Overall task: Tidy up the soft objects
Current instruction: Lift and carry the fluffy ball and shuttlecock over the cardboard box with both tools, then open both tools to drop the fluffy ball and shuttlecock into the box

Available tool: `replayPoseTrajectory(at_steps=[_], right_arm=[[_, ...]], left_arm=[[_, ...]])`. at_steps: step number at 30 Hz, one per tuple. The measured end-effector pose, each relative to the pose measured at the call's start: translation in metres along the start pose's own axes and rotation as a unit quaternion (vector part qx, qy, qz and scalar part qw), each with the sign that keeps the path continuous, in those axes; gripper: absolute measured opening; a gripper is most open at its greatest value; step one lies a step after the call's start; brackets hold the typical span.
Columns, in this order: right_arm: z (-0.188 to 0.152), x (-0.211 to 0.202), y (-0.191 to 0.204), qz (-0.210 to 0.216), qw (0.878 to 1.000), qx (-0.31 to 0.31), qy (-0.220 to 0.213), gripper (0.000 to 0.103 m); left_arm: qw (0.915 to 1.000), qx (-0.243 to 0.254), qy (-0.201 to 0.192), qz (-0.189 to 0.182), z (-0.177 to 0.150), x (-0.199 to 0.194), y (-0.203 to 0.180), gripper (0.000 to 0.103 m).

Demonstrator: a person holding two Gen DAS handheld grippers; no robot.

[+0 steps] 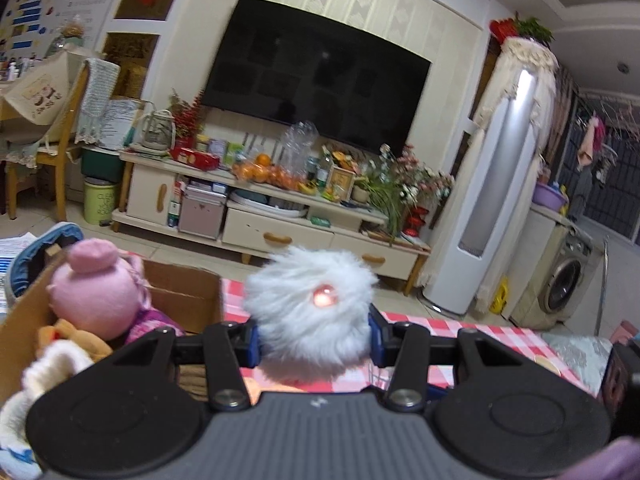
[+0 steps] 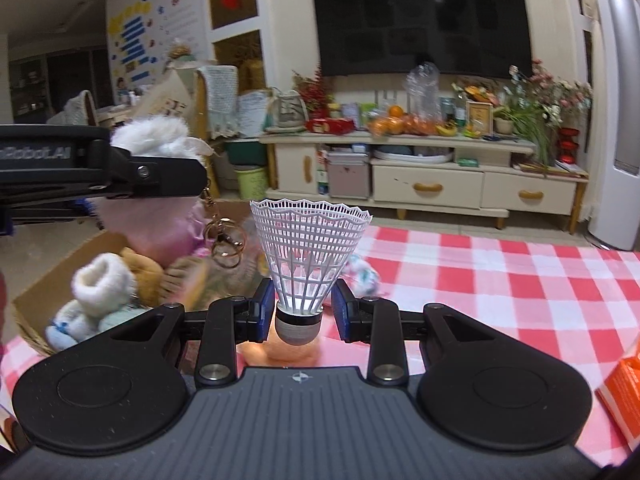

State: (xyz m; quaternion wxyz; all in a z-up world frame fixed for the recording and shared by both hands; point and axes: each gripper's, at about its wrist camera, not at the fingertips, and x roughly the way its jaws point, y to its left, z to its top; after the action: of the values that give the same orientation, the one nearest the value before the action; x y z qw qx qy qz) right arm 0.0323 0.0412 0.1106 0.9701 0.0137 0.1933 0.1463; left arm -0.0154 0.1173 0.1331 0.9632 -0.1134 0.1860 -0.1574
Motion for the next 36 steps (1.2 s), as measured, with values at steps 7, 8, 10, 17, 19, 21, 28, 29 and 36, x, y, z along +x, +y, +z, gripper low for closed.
replayPoseTrajectory(at_steps=[7,8,10,17,19,21,28,29,36], right_arm=[[0.011,0.001,0.029,0.028,0.999,-0.015,-0.005,0.037],[0.012,0.001,0.034,0.033,0.999,-0.020,-0.005,0.037],[0.015,0.003,0.040,0.042,0.999,-0.026,-0.005,0.037],[0.020,0.010,0.070,0.073,0.996,-0.047,0.003,0.037],[0.020,0.013,0.078,0.081,0.995,-0.053,0.008,0.037],[0.020,0.017,0.084,0.089,0.994,-0.058,0.012,0.037],[0.012,0.023,0.101,0.109,0.991,-0.075,0.028,0.037],[0.011,0.024,0.104,0.111,0.990,-0.075,0.032,0.037],[0.001,0.025,0.109,0.121,0.988,-0.078,0.054,0.038]], left_arm=[[0.9990,-0.027,-0.025,0.024,0.014,-0.016,0.033,0.047],[0.9987,-0.032,-0.028,0.028,0.016,-0.018,0.037,0.047],[0.9980,-0.039,-0.033,0.036,0.018,-0.020,0.045,0.047],[0.9960,-0.058,-0.030,0.062,0.019,-0.018,0.065,0.047],[0.9955,-0.061,-0.027,0.068,0.019,-0.016,0.072,0.047],[0.9950,-0.063,-0.023,0.074,0.019,-0.014,0.076,0.047],[0.9932,-0.071,-0.010,0.092,0.019,-0.007,0.094,0.047],[0.9930,-0.071,-0.008,0.094,0.018,-0.007,0.095,0.047],[0.9927,-0.066,0.011,0.100,0.016,0.001,0.098,0.048]])
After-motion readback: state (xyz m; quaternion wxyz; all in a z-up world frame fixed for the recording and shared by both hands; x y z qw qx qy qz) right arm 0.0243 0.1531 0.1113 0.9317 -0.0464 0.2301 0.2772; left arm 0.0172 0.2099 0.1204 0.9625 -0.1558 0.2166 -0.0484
